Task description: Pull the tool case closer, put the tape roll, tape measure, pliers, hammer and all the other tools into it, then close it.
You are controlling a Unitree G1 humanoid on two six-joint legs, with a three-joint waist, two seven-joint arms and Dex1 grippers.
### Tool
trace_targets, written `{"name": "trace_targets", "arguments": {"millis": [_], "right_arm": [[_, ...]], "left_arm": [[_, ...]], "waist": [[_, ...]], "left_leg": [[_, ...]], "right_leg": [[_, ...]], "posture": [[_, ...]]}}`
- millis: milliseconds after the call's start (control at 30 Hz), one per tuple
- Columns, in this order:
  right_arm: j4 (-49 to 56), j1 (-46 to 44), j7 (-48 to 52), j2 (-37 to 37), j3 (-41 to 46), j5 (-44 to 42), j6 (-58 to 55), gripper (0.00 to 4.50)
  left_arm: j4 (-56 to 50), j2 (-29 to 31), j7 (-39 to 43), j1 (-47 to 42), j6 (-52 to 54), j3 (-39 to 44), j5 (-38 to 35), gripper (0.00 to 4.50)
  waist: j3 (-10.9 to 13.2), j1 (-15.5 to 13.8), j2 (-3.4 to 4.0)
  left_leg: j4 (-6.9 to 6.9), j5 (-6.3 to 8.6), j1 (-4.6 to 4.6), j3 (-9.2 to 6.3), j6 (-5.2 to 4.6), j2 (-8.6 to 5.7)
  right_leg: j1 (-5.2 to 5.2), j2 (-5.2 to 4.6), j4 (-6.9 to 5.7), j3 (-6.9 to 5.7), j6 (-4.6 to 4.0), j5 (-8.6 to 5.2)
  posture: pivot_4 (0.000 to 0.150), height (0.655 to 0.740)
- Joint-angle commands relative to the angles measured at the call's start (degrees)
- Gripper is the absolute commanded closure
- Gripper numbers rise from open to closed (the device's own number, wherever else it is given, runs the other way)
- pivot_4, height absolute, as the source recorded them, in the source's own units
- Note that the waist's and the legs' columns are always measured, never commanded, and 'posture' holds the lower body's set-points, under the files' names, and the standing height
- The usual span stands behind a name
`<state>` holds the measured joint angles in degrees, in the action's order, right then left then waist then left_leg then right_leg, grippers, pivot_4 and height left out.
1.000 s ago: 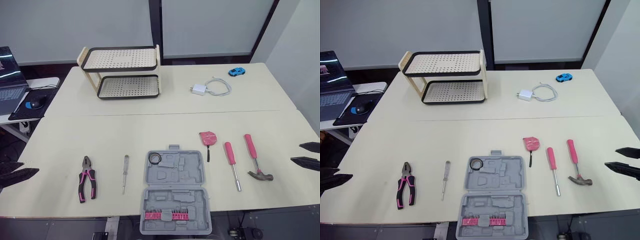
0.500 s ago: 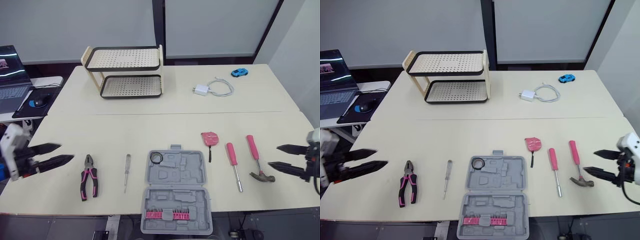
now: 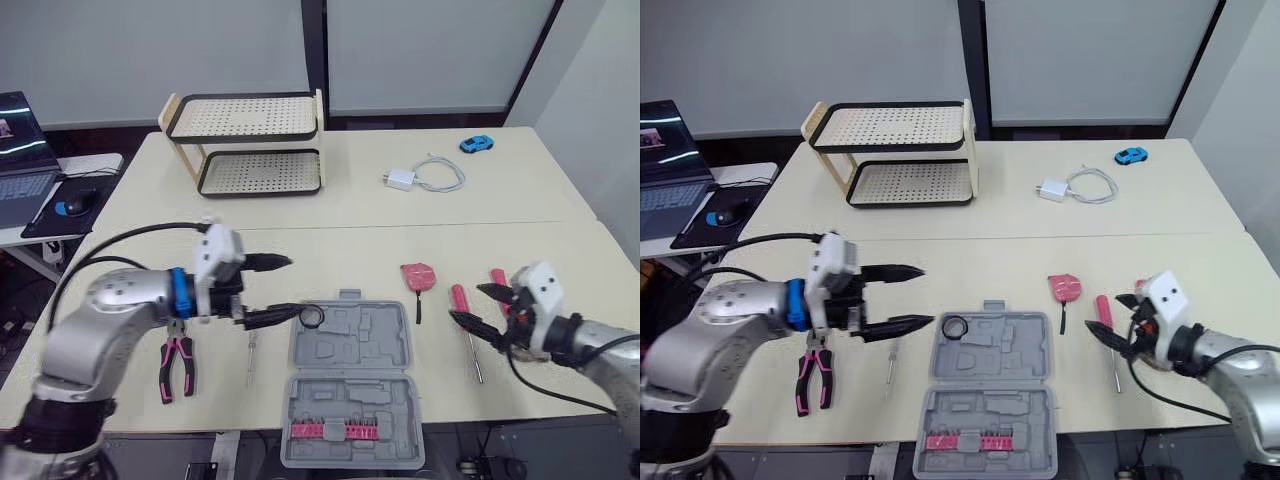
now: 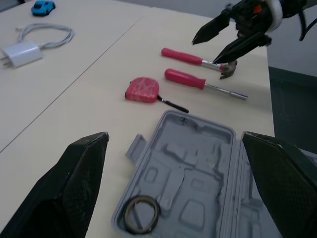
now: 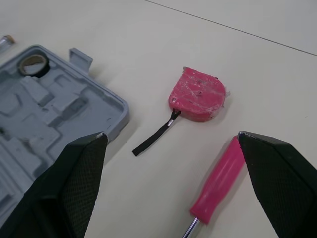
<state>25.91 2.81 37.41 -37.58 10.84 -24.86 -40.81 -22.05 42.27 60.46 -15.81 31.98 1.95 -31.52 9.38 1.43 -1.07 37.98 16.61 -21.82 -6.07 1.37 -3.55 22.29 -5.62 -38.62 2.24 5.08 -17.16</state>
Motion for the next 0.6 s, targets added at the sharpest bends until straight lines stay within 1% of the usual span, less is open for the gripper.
{"name": "trace_targets", "arguments": {"millis": [33,100,200,267,467,500,567,600], "right_arm": [[3.2,-1.2,-5.4,3.4,-3.3,2.2,0.3,0.00],[3.0,-1.7,-7.5,5.6,-5.1,3.3,0.8,0.00],[2.1,-1.8,-10.3,8.4,-7.2,5.3,1.8,0.58],[1.2,-2.1,-11.5,9.1,-9.0,7.3,2.8,1.29],[-1.5,-3.6,-14.6,12.2,-11.6,10.6,4.6,1.29],[-2.3,-3.8,-15.4,12.7,-12.1,11.4,4.9,1.67],[-3.7,-4.4,-16.7,13.8,-12.7,12.5,5.1,2.22],[-4.4,-4.7,-17.4,14.4,-12.9,13.1,5.2,2.22]], "left_arm": [[0.0,-2.2,-1.7,-2.1,-6.9,-4.7,5.9,0.02],[1.7,-3.7,-2.4,-2.8,-8.4,-6.1,7.2,0.02],[2.4,-5.0,-1.9,-3.2,-10.7,-8.6,9.0,0.00],[2.8,-5.6,-2.0,-3.2,-11.7,-9.7,9.7,0.00],[4.5,-7.6,-2.6,-4.3,-13.3,-11.1,11.2,0.00],[5.0,-7.8,-2.5,-4.5,-13.6,-11.4,11.6,0.00],[5.8,-8.3,-2.5,-5.0,-14.4,-11.9,12.5,0.00],[5.9,-8.5,-2.5,-5.2,-14.6,-12.2,12.7,0.00]], "waist": [[0.0,0.1,0.00],[0.0,0.1,0.00],[0.0,0.1,0.00],[0.0,0.1,0.00],[0.0,0.1,0.00],[0.0,0.2,0.00],[0.0,0.2,0.00],[0.0,0.2,0.00]], "left_leg": [[0.00,-0.01,0.00,0.00,0.01,-0.01],[0.00,-0.01,0.02,0.01,0.01,-0.01],[0.01,0.00,0.03,-0.03,-0.01,0.00],[0.01,0.00,0.02,-0.04,0.00,0.00],[0.02,0.00,0.03,-0.04,-0.02,0.01],[0.02,0.00,0.04,-0.04,-0.01,0.01],[0.02,-0.01,0.04,-0.05,0.00,0.01],[0.02,0.00,0.04,-0.05,0.00,0.01]], "right_leg": [[0.00,0.00,0.00,0.01,0.00,0.00],[0.00,0.02,-0.01,0.05,0.00,0.00],[0.01,0.07,-0.02,0.03,0.00,0.00],[0.01,0.07,-0.02,0.03,0.00,0.00],[0.01,0.11,-0.03,0.03,0.00,0.00],[0.01,0.11,-0.04,0.03,0.00,0.00],[0.01,0.12,-0.04,0.03,0.00,0.00],[0.01,0.12,-0.05,0.03,0.00,0.00]], "posture": [[0.150,0.7400],[0.150,0.7400],[0.150,0.7400],[0.150,0.7400],[0.150,0.7400],[0.150,0.7400],[0.150,0.7400],[0.150,0.7400]]}}
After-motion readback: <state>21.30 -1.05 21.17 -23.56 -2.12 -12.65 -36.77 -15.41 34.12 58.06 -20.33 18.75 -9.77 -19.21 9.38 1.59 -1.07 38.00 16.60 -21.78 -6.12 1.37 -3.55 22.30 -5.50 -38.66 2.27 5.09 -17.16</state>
